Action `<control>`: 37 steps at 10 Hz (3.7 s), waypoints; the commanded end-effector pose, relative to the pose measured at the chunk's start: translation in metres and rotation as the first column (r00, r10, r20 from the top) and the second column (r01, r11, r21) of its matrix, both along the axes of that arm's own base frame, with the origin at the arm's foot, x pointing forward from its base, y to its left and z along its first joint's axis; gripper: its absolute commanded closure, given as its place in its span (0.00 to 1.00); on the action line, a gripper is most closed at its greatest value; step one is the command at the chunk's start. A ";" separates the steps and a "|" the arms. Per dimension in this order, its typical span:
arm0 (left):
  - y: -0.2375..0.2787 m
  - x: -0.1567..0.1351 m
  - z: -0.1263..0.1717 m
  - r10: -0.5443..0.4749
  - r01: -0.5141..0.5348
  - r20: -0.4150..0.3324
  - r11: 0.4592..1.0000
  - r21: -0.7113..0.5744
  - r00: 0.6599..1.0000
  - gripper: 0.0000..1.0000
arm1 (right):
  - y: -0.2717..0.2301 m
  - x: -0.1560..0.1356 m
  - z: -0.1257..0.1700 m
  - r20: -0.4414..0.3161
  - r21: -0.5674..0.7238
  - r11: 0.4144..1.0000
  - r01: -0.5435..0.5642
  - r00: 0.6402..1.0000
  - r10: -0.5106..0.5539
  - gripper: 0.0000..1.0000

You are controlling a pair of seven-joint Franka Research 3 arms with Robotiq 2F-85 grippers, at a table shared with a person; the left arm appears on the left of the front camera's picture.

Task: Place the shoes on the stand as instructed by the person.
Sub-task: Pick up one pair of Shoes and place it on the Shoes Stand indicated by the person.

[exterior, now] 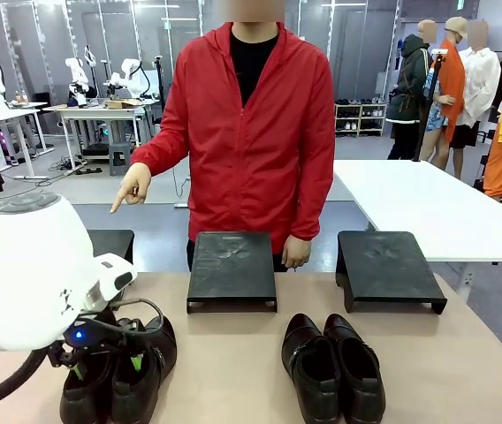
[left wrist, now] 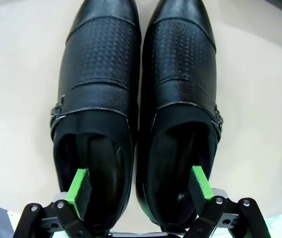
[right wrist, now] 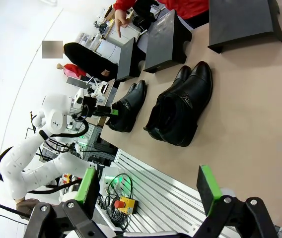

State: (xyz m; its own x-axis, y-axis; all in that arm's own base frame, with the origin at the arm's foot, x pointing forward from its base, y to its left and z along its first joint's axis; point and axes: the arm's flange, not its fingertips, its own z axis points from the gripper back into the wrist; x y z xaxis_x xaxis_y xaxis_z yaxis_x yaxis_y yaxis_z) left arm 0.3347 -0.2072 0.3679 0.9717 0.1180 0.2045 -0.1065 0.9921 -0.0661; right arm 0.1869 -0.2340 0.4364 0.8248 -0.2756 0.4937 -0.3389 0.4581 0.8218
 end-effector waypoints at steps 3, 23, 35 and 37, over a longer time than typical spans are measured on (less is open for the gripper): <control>0.031 -0.036 -0.053 0.055 -0.056 -0.042 0.998 -0.022 0.998 0.00 | -0.001 0.000 0.002 0.024 -0.001 1.000 -0.006 1.000 0.006 0.00; 0.136 -0.015 0.174 -0.180 0.171 0.124 0.982 0.080 0.976 1.00 | -0.001 0.000 0.002 0.024 -0.001 1.000 -0.006 1.000 0.006 0.00; 0.200 0.117 0.161 -0.115 0.074 0.309 0.987 0.142 0.944 0.92 | -0.001 0.000 0.002 0.024 -0.001 1.000 -0.006 1.000 0.006 0.00; 0.221 0.156 0.147 -0.192 0.139 0.335 0.975 0.174 0.922 0.92 | -0.001 0.000 0.002 0.024 -0.001 1.000 -0.006 1.000 0.006 0.00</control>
